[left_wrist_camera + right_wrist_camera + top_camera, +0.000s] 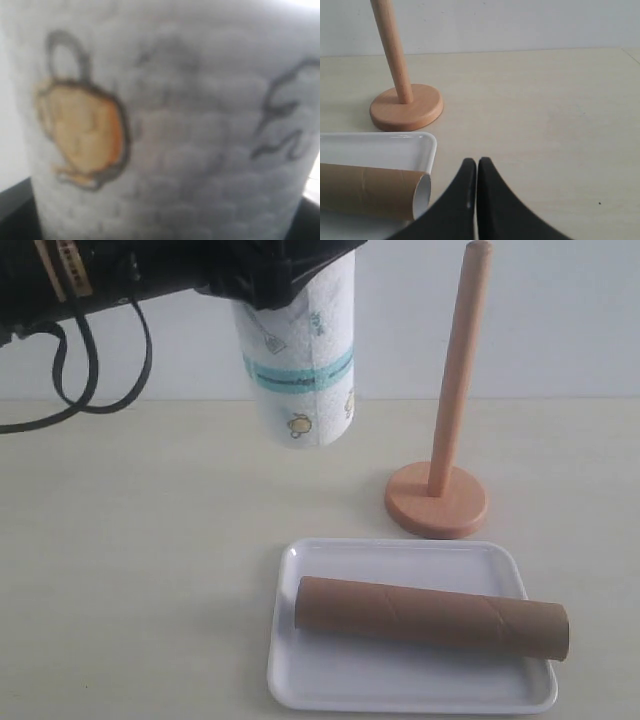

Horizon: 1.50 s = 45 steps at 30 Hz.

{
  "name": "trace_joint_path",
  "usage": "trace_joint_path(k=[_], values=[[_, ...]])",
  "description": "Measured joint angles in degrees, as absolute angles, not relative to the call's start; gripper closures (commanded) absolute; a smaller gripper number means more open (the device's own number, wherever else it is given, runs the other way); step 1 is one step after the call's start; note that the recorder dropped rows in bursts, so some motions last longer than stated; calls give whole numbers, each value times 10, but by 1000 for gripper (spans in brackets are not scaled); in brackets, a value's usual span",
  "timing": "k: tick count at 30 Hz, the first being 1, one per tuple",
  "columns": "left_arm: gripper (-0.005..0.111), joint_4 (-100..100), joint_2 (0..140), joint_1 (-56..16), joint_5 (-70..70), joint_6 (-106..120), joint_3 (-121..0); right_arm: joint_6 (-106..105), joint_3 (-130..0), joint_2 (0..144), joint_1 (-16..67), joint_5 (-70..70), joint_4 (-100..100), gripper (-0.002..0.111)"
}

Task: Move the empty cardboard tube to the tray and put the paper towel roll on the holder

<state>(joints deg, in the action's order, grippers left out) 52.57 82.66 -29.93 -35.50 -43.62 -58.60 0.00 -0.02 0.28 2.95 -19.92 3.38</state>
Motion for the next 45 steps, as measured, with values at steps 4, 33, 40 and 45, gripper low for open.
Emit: trace_joint_path(k=[4,33,40,45], values=[[103,519,842,-320,-348,-438,-612,0,0,3,30,-198,34,108],[103,405,932,-373,-135,-464,-871,0,0,3,30,-198,34,108],[103,433,988,-427,-56,-473,-986,0,0,3,30,-198,34,108],[103,434,1022,-439,0,-481,-1068,0,0,3,30,-198,34,108]])
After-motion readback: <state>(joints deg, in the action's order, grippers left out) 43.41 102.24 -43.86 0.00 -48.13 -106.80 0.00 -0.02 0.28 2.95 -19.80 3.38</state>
